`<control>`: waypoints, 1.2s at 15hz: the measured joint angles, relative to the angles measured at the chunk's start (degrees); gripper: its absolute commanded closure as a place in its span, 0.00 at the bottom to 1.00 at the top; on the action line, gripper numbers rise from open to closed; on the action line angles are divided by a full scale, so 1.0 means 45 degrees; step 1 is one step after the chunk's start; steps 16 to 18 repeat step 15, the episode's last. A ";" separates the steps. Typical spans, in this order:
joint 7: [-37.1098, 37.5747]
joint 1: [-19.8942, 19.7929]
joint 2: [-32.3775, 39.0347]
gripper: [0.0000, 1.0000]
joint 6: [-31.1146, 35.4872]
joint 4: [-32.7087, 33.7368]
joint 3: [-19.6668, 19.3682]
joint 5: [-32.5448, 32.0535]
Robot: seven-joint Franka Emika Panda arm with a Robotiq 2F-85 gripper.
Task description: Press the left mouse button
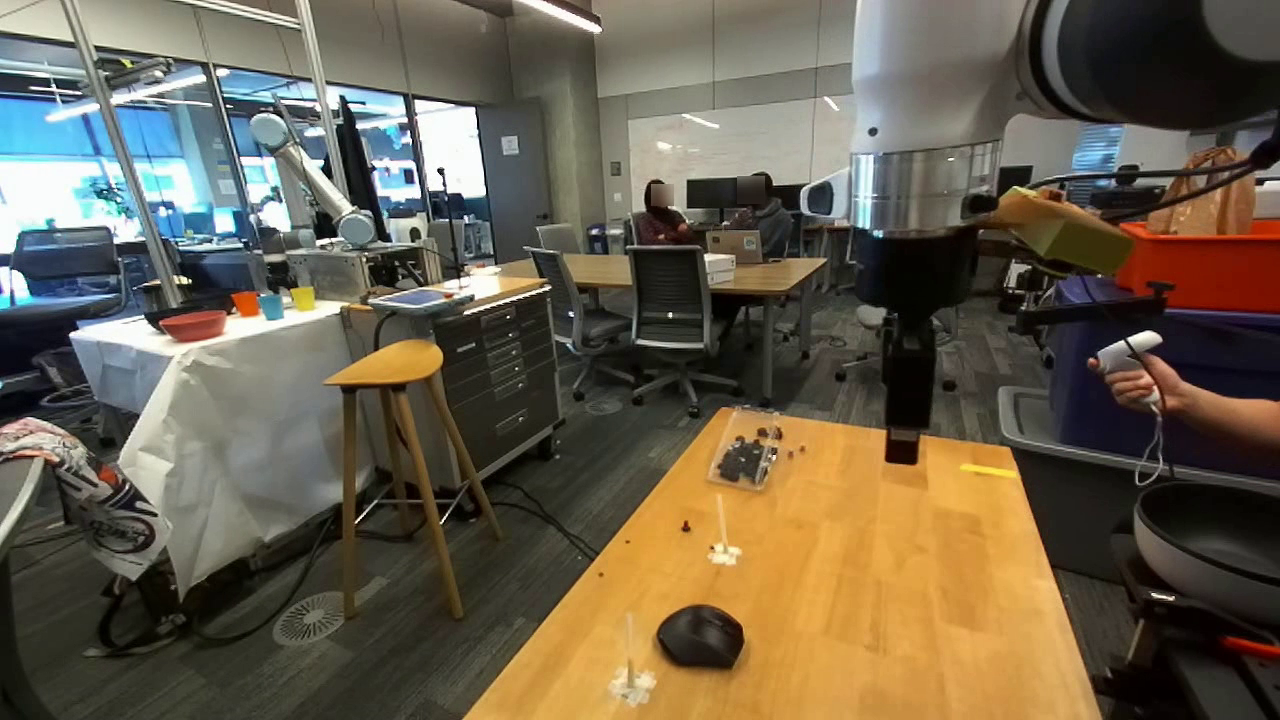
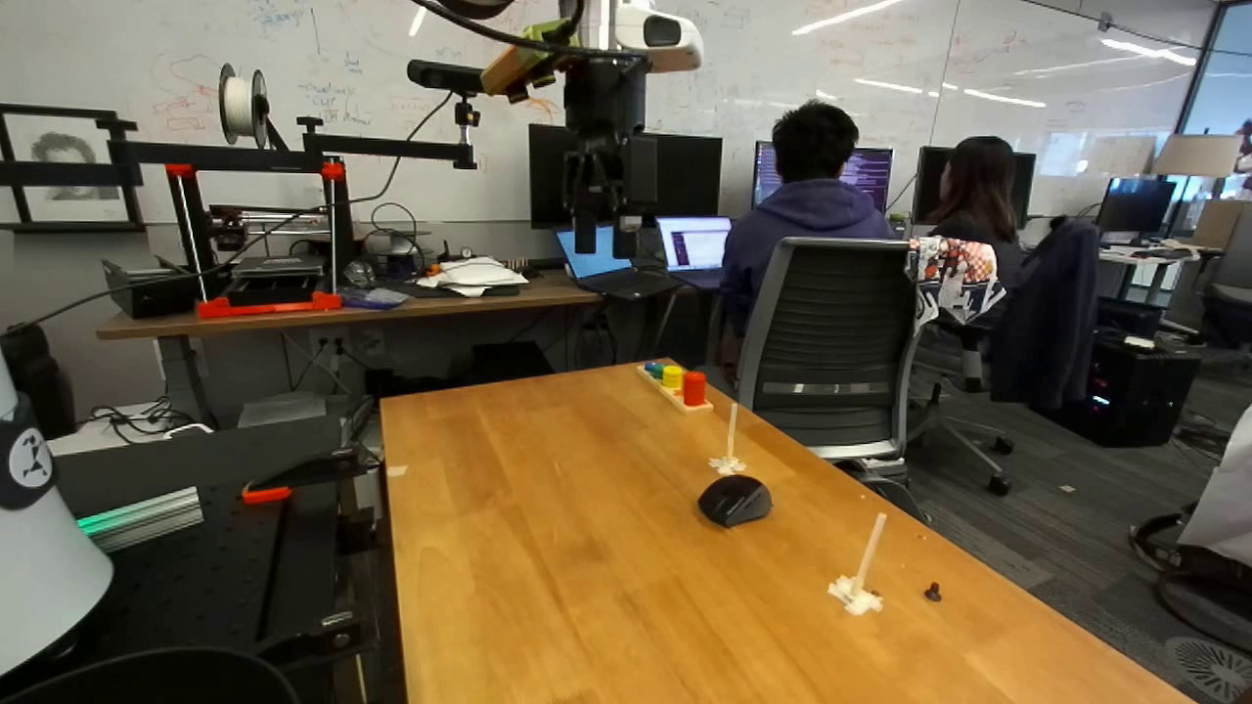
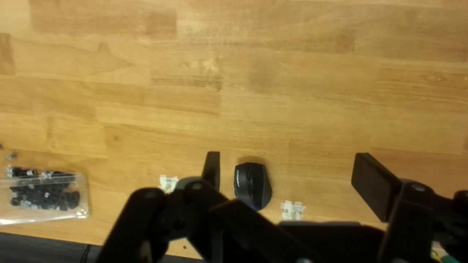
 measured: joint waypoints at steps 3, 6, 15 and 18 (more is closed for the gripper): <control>0.0320 -0.0698 -0.0352 0.00 -0.1059 -0.0195 -0.0066 -0.0322; 0.0408 -0.0871 -0.0455 0.00 -0.1194 -0.0255 -0.0078 -0.0353; 0.0489 -0.0870 -0.0455 0.00 -0.1213 -0.0280 -0.0054 -0.0354; 0.0489 -0.0870 -0.0455 0.00 -0.1213 -0.0280 -0.0054 -0.0354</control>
